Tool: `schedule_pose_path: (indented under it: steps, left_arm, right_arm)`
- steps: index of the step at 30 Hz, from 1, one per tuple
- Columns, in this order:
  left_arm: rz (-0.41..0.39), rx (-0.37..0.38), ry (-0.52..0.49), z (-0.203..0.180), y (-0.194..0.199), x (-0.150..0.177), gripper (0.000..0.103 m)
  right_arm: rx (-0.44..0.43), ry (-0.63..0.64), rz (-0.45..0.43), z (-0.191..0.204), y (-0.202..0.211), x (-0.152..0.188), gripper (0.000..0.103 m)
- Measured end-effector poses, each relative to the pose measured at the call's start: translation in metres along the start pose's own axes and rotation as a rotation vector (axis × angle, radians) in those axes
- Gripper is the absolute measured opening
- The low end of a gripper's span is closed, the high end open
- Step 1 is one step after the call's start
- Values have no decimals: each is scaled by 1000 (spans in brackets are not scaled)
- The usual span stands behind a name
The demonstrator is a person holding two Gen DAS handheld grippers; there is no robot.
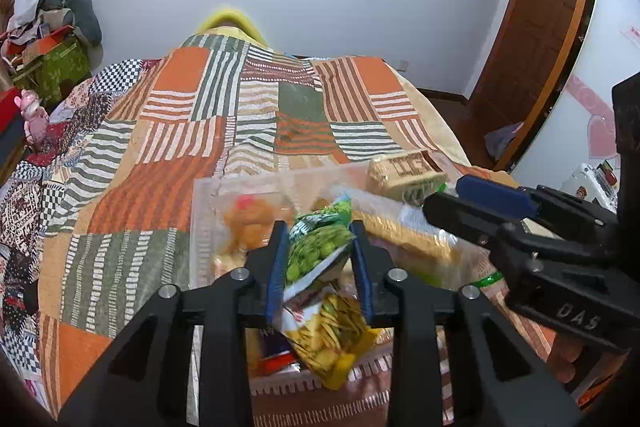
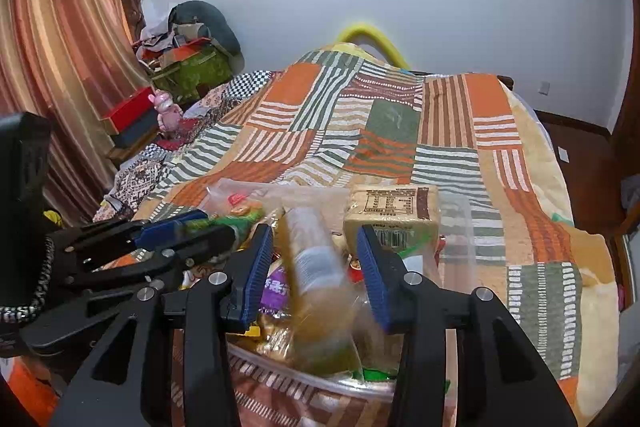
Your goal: Organize snacks
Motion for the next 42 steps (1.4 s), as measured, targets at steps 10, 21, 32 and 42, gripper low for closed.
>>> schedule_pose_path:
  steps: [10, 21, 32, 42]
  left_arm:
    - [-110, 27, -4, -8, 74, -2, 34]
    - [-354, 69, -58, -34, 202, 9, 47]
    - [-510, 60, -79, -46, 268, 38, 87]
    - [-550, 41, -99, -48, 281, 55, 102]
  right_arm:
    - [61, 25, -110, 6, 72, -7, 40]
    - [126, 74, -311, 39, 178, -14, 47]
    - [218, 60, -415, 58, 218, -4, 96]
    - [242, 56, -410, 61, 220, 5, 103]
Point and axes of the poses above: each gripper's, at about its wrist camera, not at the fingertips, and y roughly against the way its jaws point, z to its left, x to its underside, the point moved 2 cm from there along -y, roughly the way its jaws point, and after that the axes turned 14 degrees about y, right-handed, at the moved point
